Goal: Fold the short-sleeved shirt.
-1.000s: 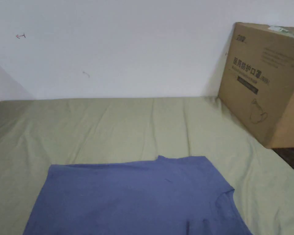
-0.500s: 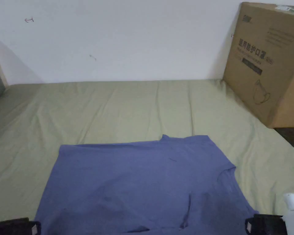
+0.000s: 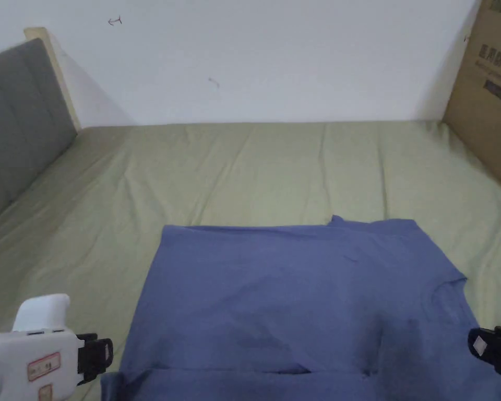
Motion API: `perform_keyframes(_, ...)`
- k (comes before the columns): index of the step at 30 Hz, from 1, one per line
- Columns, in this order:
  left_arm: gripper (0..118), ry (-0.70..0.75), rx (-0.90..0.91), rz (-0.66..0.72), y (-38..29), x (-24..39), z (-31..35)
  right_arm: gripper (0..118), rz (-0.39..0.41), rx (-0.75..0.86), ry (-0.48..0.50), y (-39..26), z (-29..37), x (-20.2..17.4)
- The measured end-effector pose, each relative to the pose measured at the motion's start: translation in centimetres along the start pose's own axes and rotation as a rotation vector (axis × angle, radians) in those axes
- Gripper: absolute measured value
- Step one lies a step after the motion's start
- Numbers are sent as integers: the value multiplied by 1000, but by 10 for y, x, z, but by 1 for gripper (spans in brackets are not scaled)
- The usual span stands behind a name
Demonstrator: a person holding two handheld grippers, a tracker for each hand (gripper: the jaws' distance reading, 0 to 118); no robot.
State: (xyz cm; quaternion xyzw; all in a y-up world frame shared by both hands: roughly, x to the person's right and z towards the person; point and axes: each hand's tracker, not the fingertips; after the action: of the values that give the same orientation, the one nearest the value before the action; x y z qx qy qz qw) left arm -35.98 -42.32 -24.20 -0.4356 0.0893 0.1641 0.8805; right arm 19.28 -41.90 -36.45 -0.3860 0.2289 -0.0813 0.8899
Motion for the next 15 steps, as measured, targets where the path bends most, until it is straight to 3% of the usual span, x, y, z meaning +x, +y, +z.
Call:
perform_keyframes(2,0,-23,-75,35,2,-18,-22,0,-49,-10,13,-3,-4,6)
perform_keyframes(3,9,-22,-96,48,-2,-25,-36,0,-76,-5,30,-5,-6,9)
perform_keyframes(5,76,39,-128,41,-5,-38,-58,0,-130,-33,55,-8,-10,15)
perform_keyframes(6,90,28,-131,31,-6,-42,-68,0,-136,-47,56,-10,-12,16)
perform_keyframes(7,91,27,-146,19,-10,-42,-76,0,-136,-53,47,-11,-14,17)
perform_keyframes(10,89,0,-182,-17,-12,-44,-94,0,-114,-96,3,-13,-21,19)
perform_keyframes(11,80,-7,-198,-38,-14,-40,-96,0,-116,-107,1,-14,-24,19)
perform_keyframes(12,53,-13,-205,-56,-15,-38,-96,0,-116,-119,-3,-13,-26,20)
perform_keyframes(13,1,-11,-201,-71,-14,-38,-94,0,-114,-127,-10,-13,-28,20)
perform_keyframes(15,3,43,-149,-96,-17,-32,-84,0,-109,-142,-21,-13,-29,23)
